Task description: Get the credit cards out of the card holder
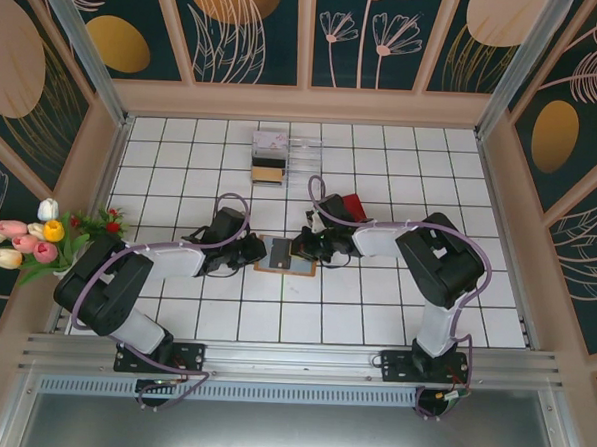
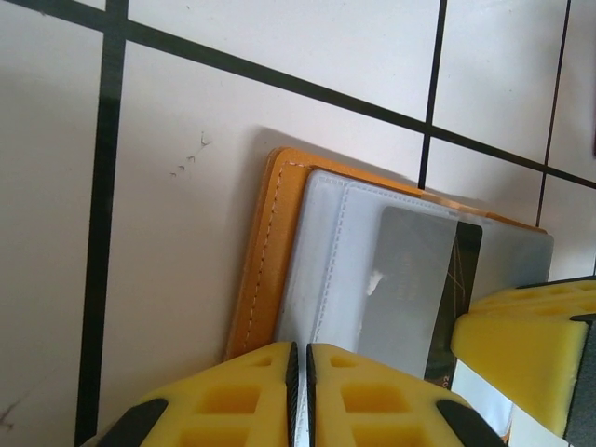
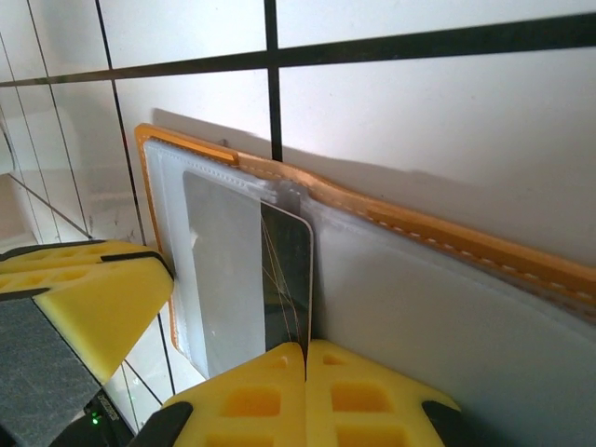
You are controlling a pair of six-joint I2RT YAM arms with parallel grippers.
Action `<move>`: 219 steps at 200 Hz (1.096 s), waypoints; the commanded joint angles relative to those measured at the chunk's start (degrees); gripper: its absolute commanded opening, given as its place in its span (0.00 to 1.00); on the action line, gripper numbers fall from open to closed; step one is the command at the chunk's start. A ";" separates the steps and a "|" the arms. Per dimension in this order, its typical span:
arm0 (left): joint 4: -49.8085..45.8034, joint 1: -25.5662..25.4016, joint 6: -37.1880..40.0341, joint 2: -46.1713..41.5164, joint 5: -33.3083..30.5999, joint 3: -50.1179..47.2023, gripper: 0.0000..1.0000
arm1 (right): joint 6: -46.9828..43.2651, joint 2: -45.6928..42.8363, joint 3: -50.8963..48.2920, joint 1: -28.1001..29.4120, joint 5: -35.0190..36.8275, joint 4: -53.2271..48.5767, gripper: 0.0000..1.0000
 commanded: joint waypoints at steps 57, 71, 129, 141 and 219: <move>-0.22 -0.01 3.85 -4.94 4.71 2.27 0.12 | -0.21 -0.22 -0.47 -0.31 -0.75 -1.44 0.12; 1.53 0.01 3.19 -4.43 5.97 2.08 0.11 | 0.14 -0.07 -0.67 -0.35 -0.57 -1.22 0.15; 2.20 -0.02 2.05 1.74 7.10 2.22 0.06 | 1.13 0.24 -1.05 -0.29 -0.66 -0.02 0.23; 1.56 -0.04 1.96 1.97 6.46 2.14 0.06 | 1.21 0.43 -1.09 -0.20 -0.83 0.23 0.23; -1.17 0.04 1.81 2.40 2.29 0.07 0.06 | 0.69 1.30 -0.57 0.41 2.30 -1.52 0.25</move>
